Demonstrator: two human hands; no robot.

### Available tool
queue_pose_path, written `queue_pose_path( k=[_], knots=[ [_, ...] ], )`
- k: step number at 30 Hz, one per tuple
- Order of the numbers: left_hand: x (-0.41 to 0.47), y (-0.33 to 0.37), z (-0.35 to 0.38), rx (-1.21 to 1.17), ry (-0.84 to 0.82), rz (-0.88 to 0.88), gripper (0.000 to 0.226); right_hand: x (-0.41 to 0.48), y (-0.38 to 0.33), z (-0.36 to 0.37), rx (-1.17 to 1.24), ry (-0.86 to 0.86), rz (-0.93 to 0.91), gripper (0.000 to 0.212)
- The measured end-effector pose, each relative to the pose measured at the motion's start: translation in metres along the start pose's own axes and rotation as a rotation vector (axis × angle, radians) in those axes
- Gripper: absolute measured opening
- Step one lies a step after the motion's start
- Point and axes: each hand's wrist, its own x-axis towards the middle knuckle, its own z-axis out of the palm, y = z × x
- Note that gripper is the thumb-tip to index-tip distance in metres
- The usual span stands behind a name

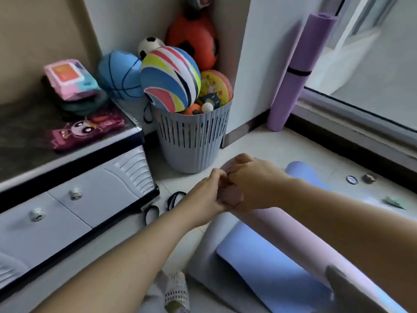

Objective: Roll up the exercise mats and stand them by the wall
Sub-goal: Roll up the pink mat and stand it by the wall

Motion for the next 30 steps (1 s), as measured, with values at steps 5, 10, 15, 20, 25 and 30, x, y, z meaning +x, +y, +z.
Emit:
queue_pose_path(
  k=[5,10,15,20,25,30],
  knots=[
    [0.026,-0.080,-0.014,0.040,0.012,-0.136,0.070,0.089,-0.012,0.042,-0.107,-0.030,-0.144,0.026],
    [0.050,-0.158,-0.020,0.087,-0.014,-0.309,0.088,0.161,-0.027,0.082,-0.093,-0.103,-0.125,0.029],
    [0.070,-0.232,-0.012,0.230,-0.284,-0.544,0.062,0.219,-0.037,0.123,-0.059,-0.199,-0.128,0.036],
    [0.050,-0.313,0.010,0.503,-0.445,-0.757,0.052,0.249,-0.048,0.153,-0.038,-0.259,-0.144,0.043],
    [0.041,-0.348,0.037,0.535,-0.643,-0.826,0.048,0.266,-0.051,0.165,-0.029,-0.306,-0.168,0.048],
    [0.034,-0.357,0.046,0.523,-0.626,-0.903,0.047,0.267,-0.052,0.166,-0.027,-0.288,-0.194,0.047]
  ],
)
